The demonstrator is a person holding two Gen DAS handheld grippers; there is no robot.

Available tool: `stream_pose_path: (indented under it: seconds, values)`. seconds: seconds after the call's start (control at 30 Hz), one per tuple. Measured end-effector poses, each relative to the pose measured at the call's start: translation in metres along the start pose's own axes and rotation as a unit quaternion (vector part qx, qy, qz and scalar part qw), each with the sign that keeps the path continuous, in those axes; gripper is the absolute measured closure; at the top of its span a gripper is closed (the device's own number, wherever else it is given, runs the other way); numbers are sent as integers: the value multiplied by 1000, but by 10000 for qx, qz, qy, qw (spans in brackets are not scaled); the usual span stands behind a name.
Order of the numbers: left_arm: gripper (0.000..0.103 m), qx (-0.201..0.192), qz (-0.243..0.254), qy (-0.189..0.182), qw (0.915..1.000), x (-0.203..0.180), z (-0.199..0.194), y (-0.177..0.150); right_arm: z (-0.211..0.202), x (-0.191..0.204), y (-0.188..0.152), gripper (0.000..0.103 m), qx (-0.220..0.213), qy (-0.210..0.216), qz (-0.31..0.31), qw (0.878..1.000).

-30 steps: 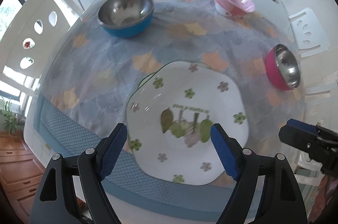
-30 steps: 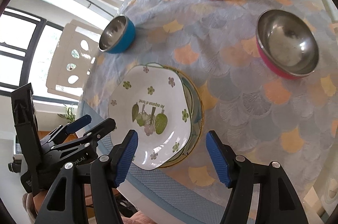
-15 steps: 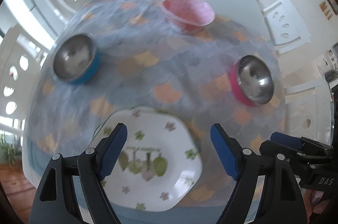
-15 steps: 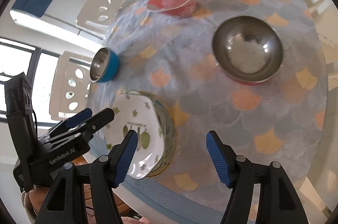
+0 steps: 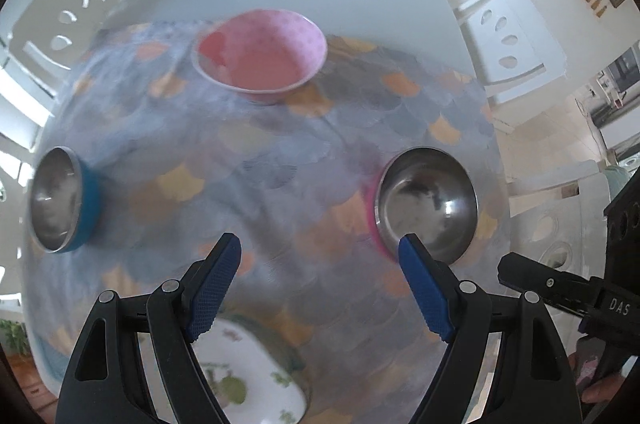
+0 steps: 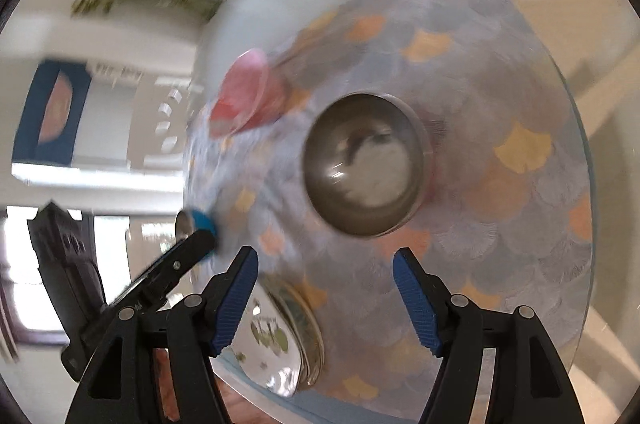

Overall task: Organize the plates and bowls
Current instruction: 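Move the left tool to the pink-outside steel bowl rim and grasp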

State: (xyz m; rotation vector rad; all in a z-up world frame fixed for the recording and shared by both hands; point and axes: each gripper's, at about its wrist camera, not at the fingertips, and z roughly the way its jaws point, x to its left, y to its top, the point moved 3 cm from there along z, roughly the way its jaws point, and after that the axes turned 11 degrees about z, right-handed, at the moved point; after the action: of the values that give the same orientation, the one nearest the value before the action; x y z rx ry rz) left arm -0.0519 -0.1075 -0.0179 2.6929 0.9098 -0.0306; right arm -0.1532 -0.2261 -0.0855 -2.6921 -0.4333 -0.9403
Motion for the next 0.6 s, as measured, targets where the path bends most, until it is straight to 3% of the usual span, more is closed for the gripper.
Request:
stream_pose_path:
  seconds: [0.3, 0.53, 0.6]
  values:
    - [23, 514, 101, -245, 9983, -20, 63, 14, 22, -37, 31, 35, 41, -203, 550, 9983]
    - [26, 436, 154, -447, 9979, -25, 82, 18, 45, -44, 44, 35, 60, -581, 444, 9973]
    - [32, 454, 171, -492, 9976, -26, 87, 18, 47, -46, 47, 35, 22, -634, 416, 9971]
